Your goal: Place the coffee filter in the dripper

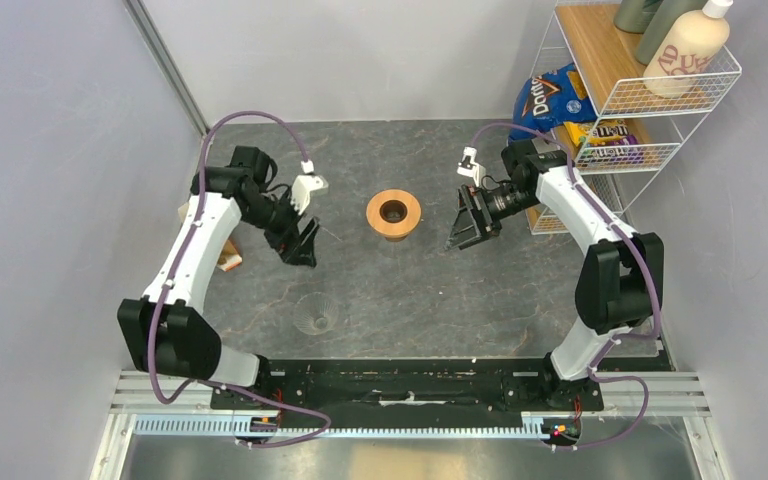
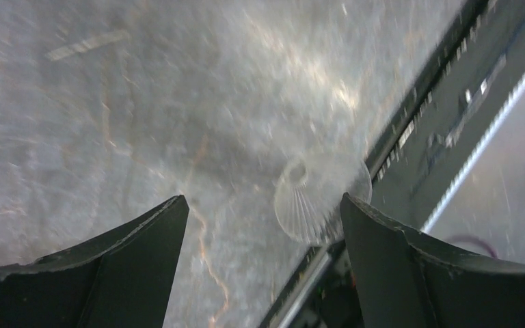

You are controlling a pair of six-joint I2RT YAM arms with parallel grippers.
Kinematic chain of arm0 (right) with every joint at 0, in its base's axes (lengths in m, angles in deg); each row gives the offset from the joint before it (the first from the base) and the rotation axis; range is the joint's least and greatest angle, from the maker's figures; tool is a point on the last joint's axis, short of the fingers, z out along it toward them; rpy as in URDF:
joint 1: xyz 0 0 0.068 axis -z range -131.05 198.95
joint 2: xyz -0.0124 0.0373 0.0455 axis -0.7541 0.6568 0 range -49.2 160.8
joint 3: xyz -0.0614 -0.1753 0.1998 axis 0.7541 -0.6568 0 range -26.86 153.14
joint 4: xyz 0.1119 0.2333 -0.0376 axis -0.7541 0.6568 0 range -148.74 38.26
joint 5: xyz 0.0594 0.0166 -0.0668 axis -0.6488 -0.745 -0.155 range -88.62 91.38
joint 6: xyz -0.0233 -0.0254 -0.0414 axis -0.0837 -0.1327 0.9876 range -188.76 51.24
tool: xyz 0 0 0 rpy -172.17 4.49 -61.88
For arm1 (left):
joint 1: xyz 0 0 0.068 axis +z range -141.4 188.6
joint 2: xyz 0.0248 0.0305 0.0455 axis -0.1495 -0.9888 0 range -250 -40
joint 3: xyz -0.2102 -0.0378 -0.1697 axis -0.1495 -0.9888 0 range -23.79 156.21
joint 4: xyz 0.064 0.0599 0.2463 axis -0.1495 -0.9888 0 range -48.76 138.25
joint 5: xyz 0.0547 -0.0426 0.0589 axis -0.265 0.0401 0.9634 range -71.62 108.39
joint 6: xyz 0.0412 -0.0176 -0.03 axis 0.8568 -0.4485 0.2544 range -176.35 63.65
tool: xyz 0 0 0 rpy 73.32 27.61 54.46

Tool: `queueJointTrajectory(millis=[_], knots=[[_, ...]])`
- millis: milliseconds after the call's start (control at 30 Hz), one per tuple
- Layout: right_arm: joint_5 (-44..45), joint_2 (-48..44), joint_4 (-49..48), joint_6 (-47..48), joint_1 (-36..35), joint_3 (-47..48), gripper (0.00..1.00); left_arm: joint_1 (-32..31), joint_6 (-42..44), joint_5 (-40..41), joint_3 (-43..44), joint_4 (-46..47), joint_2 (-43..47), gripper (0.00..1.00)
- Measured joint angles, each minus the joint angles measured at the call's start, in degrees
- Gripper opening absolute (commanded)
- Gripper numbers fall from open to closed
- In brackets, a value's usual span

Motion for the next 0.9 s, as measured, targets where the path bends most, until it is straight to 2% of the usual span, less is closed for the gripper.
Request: queueJointTrajectory(millis=[133, 267, 533, 733, 900], knots=[[0.8, -1.4, 1.0, 1.2, -0.4, 0.0, 0.99, 0.8, 10.4, 1.1, -1.4, -10.0, -0.5, 0.90], [1.5, -2.0, 1.2, 1.7, -0.8, 0.0, 0.99, 0.8, 14.6, 1.9, -5.4, -12.4, -1.2, 0.89], [2.3, -3.8, 2.2, 2.1, -0.9, 0.0, 0.99, -0.7, 15.7, 3.7, -15.1, -6.8, 0.0, 0.81], [3.0, -4.3, 2.5, 2.2, -1.0, 0.0, 0.99, -1.8, 16.1, 4.8, -18.6, -0.8, 0.0, 0.69], [3.5, -4.3, 2.5, 2.6, -1.0, 0.0, 0.99, -4.1, 16.0, 4.4, -20.1, 2.3, -0.1, 0.54]])
